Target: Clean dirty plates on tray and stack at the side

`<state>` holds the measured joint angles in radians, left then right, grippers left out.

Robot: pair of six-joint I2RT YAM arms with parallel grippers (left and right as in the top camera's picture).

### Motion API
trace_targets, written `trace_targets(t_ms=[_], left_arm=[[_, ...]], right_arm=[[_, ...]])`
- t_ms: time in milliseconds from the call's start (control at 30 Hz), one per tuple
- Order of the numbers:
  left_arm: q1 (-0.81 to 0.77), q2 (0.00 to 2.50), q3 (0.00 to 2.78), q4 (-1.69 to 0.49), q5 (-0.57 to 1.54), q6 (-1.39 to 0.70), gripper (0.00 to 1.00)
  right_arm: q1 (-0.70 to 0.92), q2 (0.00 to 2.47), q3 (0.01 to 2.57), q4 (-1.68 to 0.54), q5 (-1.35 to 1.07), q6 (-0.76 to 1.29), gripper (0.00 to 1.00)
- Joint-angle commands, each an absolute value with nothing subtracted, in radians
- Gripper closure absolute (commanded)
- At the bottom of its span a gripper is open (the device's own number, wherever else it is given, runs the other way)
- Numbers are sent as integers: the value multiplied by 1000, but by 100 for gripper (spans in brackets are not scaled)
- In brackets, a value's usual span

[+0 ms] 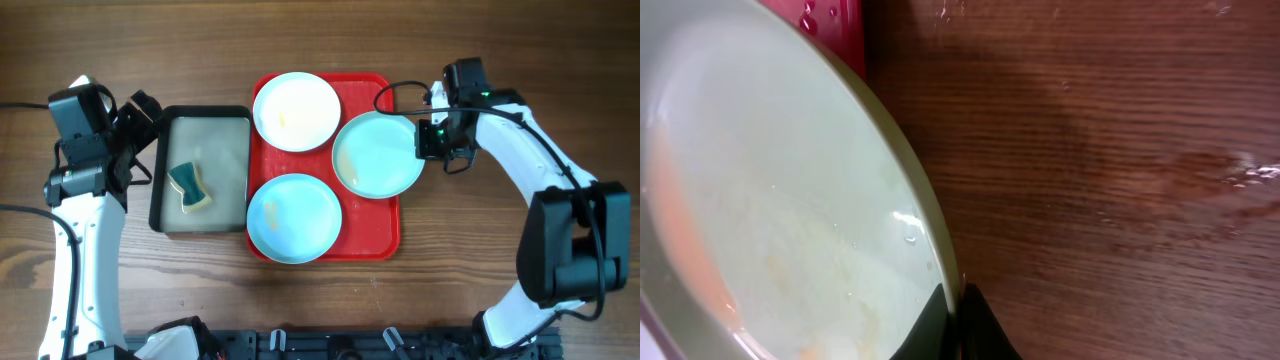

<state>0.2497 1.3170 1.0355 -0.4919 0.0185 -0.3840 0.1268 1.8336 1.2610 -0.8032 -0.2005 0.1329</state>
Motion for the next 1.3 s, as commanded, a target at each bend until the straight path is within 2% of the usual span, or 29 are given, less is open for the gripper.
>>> trace_targets(t_ms=[0,133,267,400,600,767,967,1267], left_arm=[[253,1318,1047,-489,2,-397,0],[253,1318,1047,-489,2,-398,0],[253,1318,1047,-489,2,-397,0],[253,1318,1047,-489,2,-397,0],[253,1318,1047,-489,2,-397,0],[253,1318,1047,-489,2,-397,0],[253,1318,1047,-489,2,-397,0],[253,1318,1047,-489,2,-397,0]], right_arm=[[127,1785,1289,-807,-197,131,96],[128,1784,1316,-806,-295,143,96],[140,1784,1341,-749,-429,307,96],[269,1784,1341,-619,-419,443,96],[590,1784,1340,-332,-96,579,96],[758,1802,1340,-250,199,574,96],[838,1911,1340,-94,315,434,96],[847,1927,1340,325,400,-258,96]])
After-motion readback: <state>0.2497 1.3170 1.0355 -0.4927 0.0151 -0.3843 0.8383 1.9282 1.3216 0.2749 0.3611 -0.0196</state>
